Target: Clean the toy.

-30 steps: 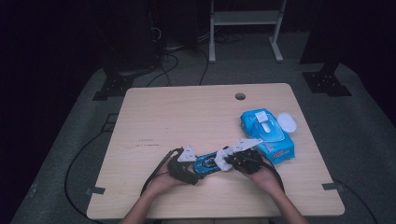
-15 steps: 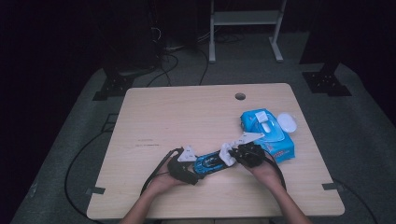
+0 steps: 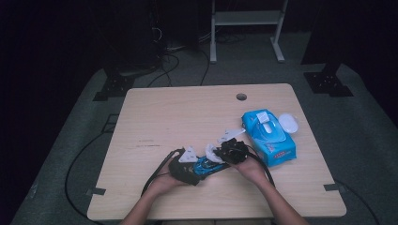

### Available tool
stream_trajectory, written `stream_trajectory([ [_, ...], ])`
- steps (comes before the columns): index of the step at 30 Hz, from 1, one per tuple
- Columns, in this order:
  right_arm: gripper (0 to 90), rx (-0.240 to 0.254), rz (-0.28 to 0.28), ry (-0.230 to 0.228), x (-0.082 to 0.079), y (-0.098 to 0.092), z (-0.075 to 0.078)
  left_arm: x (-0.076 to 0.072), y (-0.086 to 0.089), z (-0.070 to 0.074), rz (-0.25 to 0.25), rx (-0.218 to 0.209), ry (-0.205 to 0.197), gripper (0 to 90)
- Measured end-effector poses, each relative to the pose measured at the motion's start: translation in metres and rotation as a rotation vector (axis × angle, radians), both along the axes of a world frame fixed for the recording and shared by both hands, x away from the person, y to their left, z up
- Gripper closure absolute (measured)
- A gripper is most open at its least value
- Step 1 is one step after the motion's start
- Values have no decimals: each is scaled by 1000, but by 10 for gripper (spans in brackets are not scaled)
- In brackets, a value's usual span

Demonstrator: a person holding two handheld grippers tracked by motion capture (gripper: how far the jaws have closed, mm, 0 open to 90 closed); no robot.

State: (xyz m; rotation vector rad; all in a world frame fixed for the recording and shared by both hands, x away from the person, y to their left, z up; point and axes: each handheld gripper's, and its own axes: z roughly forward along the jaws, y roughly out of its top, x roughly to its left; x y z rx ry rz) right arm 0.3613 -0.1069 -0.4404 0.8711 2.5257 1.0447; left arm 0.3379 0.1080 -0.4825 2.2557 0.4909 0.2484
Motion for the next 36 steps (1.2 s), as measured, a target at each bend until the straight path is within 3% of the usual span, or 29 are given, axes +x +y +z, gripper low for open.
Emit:
stream_trajectory([
  [5, 856, -30, -42, -2, 5, -14, 0, -1, 2, 4, 8, 45, -2, 199],
  [11, 855, -21, -65, 17, 8, -27, 1, 1, 5, 5, 3, 7, 32, 241],
  [17, 855, 6, 26, 26, 1, 0, 4, -1, 3, 5, -1, 17, 12, 244],
  [20, 855, 70, 102, 73, -3, 18, 1, -2, 3, 4, 3, 12, 16, 244],
  [22, 854, 65, 160, 96, -7, 33, -5, -1, 3, 4, 0, 16, 13, 244],
  [24, 855, 64, 184, 101, -10, 38, -9, -1, 4, 4, -6, 16, 9, 244],
  [27, 856, 69, 158, 108, -5, 27, -4, -3, 2, 3, -12, 29, -13, 244],
  [31, 856, 53, 82, 82, 3, -4, 3, -1, 3, 2, -8, 21, 11, 247],
  [33, 856, 48, 34, 88, 6, -21, 3, 0, 2, 3, -9, 27, 12, 246],
  [34, 856, 71, 3, 105, 6, -37, 2, 0, 2, 3, -10, 29, 11, 246],
  [36, 856, 73, -3, 102, 6, -44, 2, 0, 2, 3, -11, 32, 16, 245],
])
